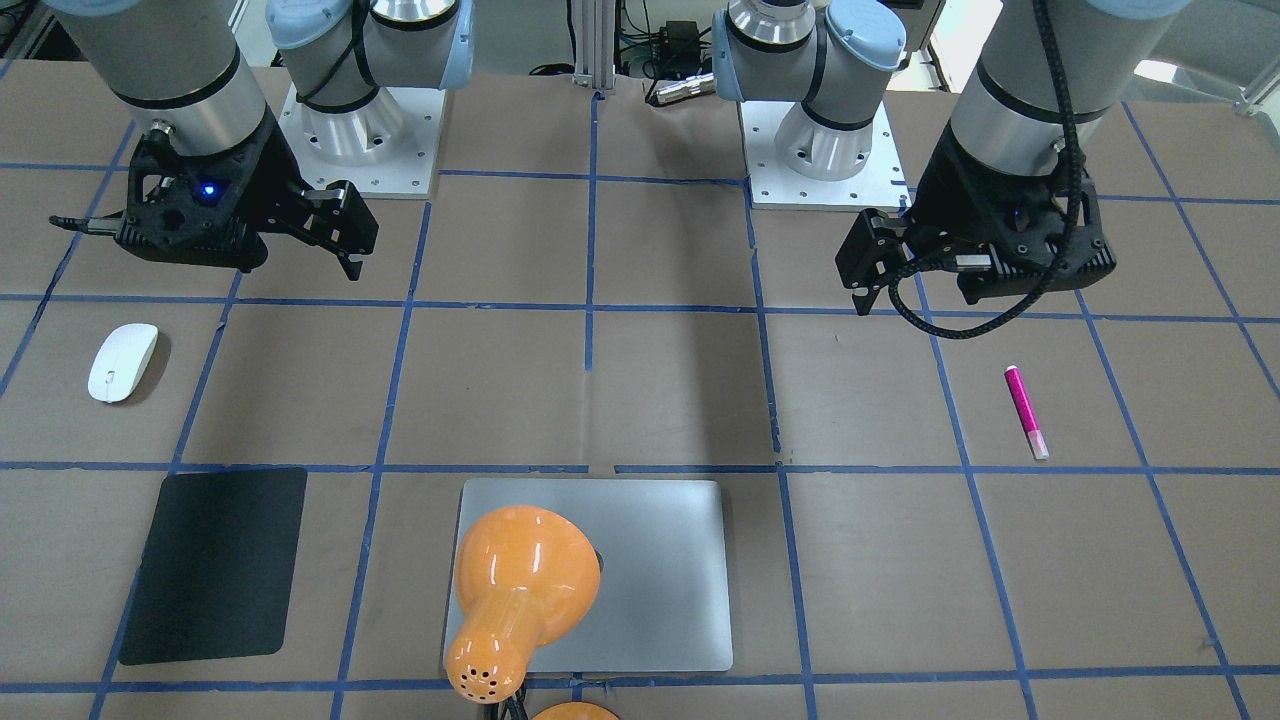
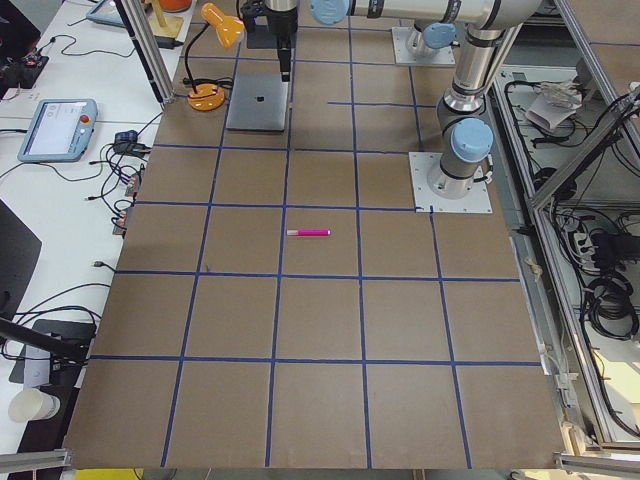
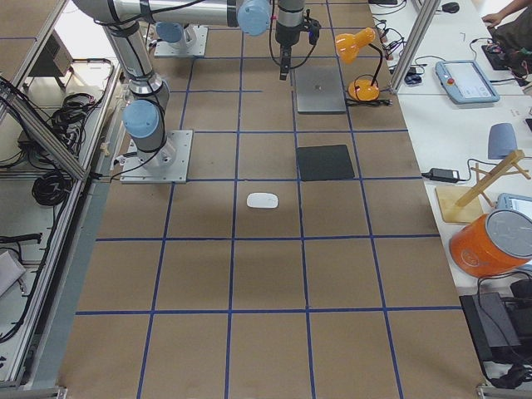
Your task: Place pen and mouse around notebook
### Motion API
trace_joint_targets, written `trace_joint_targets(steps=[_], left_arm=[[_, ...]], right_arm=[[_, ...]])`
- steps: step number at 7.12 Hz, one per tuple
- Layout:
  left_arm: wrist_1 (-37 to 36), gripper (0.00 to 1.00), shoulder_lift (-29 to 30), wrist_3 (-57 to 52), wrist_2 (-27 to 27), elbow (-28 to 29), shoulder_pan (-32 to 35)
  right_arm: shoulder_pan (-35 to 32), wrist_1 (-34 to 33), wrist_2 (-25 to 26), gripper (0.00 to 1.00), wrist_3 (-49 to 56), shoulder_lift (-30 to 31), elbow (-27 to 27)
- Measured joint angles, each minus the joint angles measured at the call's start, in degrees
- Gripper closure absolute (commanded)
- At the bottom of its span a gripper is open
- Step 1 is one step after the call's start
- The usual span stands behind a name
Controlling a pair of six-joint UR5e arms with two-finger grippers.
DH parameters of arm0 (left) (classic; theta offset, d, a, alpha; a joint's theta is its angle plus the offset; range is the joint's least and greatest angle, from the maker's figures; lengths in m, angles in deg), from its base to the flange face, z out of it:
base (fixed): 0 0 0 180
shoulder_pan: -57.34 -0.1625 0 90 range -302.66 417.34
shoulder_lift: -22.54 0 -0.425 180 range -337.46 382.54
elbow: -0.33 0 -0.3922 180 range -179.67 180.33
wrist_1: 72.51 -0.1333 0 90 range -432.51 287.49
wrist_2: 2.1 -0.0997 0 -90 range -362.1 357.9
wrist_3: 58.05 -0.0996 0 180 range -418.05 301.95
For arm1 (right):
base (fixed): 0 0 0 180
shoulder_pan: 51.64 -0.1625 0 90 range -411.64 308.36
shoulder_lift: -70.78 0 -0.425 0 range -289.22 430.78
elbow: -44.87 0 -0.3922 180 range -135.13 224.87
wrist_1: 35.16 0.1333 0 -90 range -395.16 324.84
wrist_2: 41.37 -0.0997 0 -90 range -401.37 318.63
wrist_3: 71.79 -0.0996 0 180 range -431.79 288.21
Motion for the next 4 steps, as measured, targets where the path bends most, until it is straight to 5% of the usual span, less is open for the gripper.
trace_joint_targets(steps=[2, 4], left_arm=[[0.08, 0.00, 0.42, -3.47, -0.05, -1.76, -4.36], [-5.20, 0.00, -0.02, -13.95, 0.10, -10.30, -12.56]], right_arm=[[0.33, -0.66, -0.20, 0.00, -0.25, 0.13, -2.08], [1.66, -0.91, 0.39, 0.00, -0.52, 0.76, -3.39]])
